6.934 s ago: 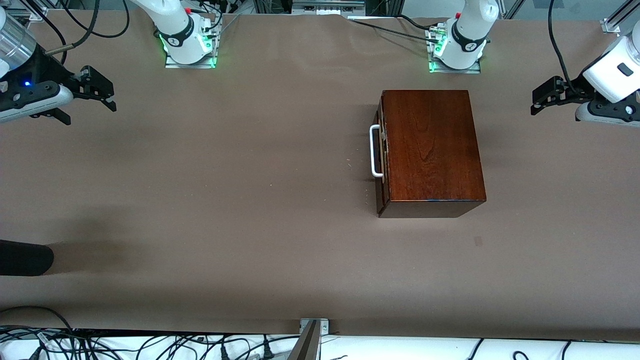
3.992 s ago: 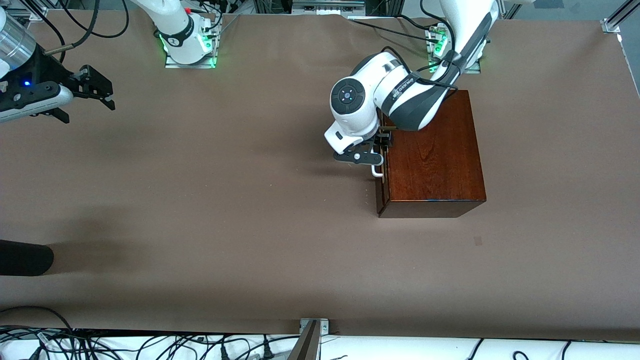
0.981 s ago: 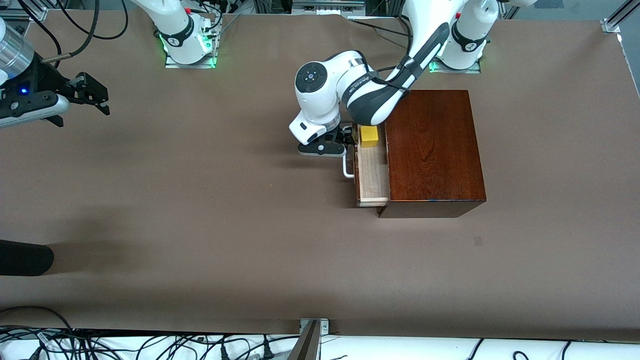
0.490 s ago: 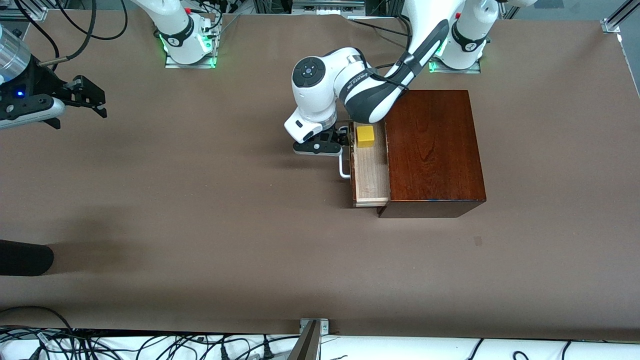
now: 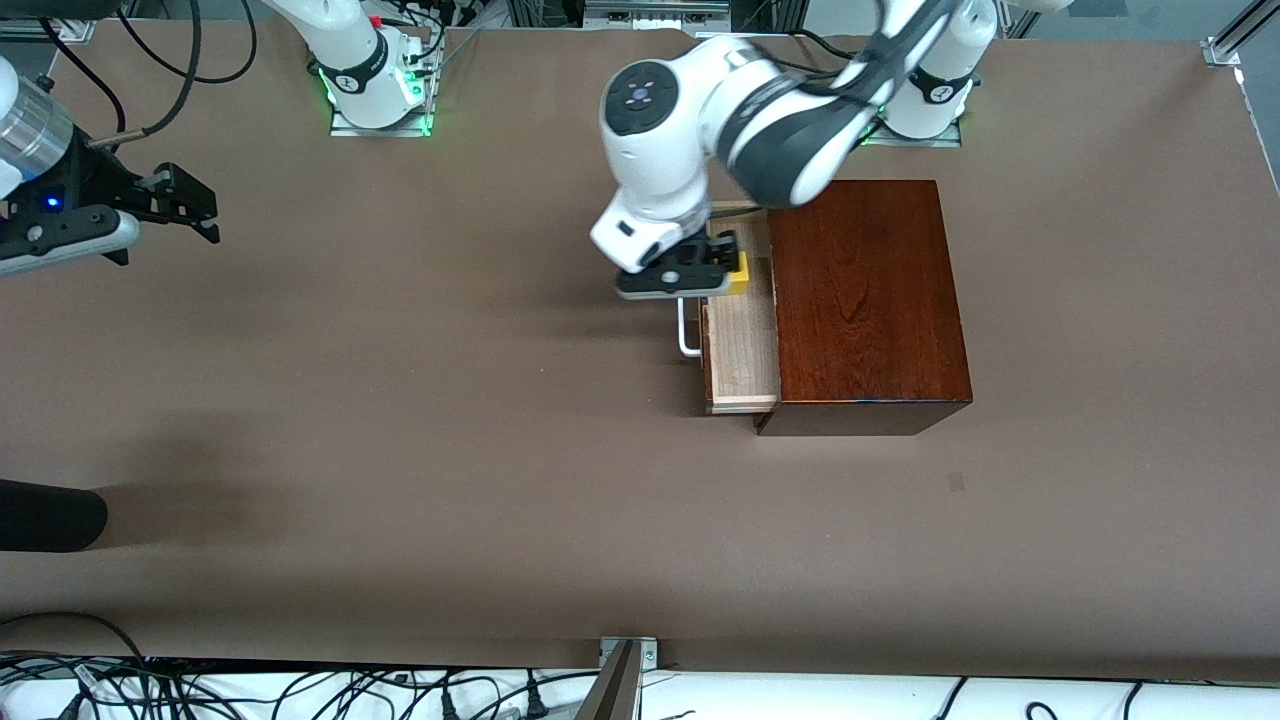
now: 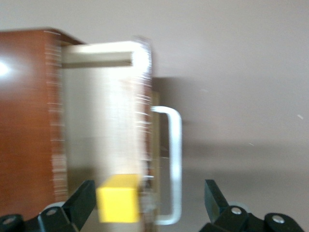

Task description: Open drawer, take yellow block, close drawer

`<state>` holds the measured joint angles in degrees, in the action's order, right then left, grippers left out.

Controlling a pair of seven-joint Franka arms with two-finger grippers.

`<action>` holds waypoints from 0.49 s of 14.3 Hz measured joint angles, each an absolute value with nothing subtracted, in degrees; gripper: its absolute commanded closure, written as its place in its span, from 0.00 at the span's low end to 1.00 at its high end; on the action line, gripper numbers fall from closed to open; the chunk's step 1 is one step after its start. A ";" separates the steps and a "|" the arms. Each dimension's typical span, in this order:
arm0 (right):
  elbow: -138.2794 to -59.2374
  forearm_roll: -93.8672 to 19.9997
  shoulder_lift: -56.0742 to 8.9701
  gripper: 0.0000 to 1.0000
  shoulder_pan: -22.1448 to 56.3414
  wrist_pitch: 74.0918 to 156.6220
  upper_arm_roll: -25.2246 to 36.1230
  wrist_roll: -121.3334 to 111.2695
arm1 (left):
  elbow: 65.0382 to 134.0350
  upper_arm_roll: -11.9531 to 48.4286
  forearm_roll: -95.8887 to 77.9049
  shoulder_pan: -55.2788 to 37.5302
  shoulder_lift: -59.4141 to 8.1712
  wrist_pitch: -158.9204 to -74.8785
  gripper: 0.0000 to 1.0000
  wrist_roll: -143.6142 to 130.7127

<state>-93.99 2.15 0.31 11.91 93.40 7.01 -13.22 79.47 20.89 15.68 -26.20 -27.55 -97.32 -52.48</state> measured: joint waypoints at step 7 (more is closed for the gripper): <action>-93.80 1.31 0.17 0.00 12.66 90.77 -3.96 -15.61 | 79.29 20.50 9.09 -8.00 -15.54 -83.17 0.00 -36.08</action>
